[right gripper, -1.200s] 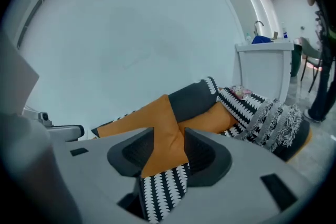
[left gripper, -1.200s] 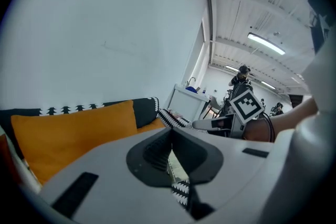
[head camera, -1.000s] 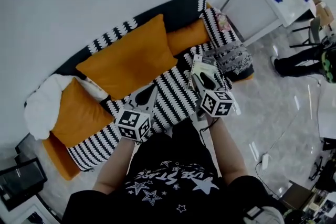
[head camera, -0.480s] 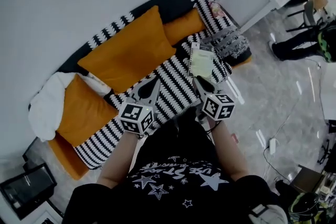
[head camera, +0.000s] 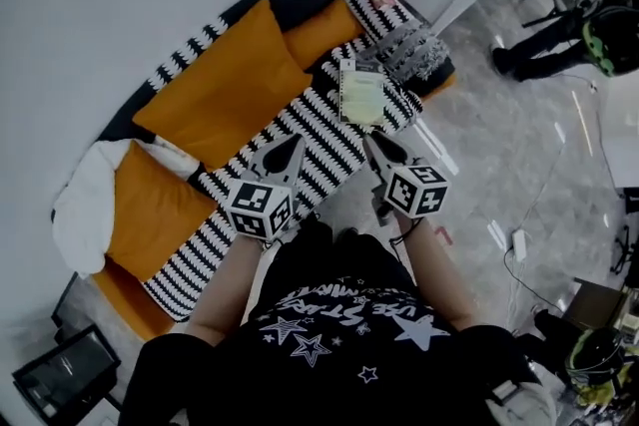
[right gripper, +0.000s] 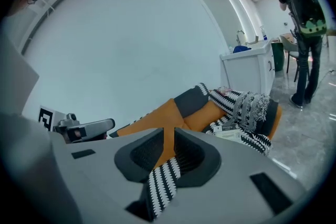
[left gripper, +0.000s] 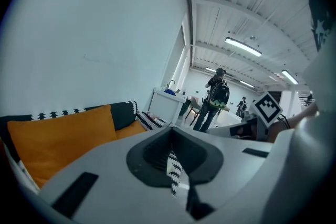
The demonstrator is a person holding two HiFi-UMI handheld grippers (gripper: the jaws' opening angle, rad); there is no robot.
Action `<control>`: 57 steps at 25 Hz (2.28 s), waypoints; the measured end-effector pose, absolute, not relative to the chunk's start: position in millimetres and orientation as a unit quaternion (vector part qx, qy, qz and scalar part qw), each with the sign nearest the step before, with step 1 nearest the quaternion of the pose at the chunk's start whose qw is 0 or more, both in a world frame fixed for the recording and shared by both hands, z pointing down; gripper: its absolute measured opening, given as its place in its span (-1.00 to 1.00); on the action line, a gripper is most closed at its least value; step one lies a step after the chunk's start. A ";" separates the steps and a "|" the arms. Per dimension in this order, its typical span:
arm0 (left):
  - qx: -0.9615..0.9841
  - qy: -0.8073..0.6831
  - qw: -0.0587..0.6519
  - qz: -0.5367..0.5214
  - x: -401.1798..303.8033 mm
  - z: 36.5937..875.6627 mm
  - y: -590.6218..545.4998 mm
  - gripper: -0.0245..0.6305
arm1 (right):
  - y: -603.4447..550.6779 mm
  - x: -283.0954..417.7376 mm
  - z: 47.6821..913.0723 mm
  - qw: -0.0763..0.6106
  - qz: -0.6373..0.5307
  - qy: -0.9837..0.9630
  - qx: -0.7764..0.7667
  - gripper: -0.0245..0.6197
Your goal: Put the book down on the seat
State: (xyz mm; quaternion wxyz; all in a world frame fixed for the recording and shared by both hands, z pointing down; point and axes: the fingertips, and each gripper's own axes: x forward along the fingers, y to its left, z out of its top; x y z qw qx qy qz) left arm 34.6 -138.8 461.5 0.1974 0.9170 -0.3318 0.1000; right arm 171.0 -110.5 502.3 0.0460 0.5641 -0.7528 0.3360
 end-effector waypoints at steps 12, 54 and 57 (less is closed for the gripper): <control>0.920 -0.332 0.197 0.064 59.6 424.4 -57.6 -0.90 | -25.9 199.7 471.8 0.021 0.296 -0.755 0.585 -0.70; 0.954 -0.242 0.164 0.071 -24.9 385.0 175.6 -0.90 | 221.3 106.3 425.8 -0.006 0.242 -0.712 0.659 -0.75; 0.955 -0.239 0.155 0.076 -52.5 385.8 187.7 -0.90 | 229.5 74.0 421.0 0.000 0.232 -0.722 0.652 -0.75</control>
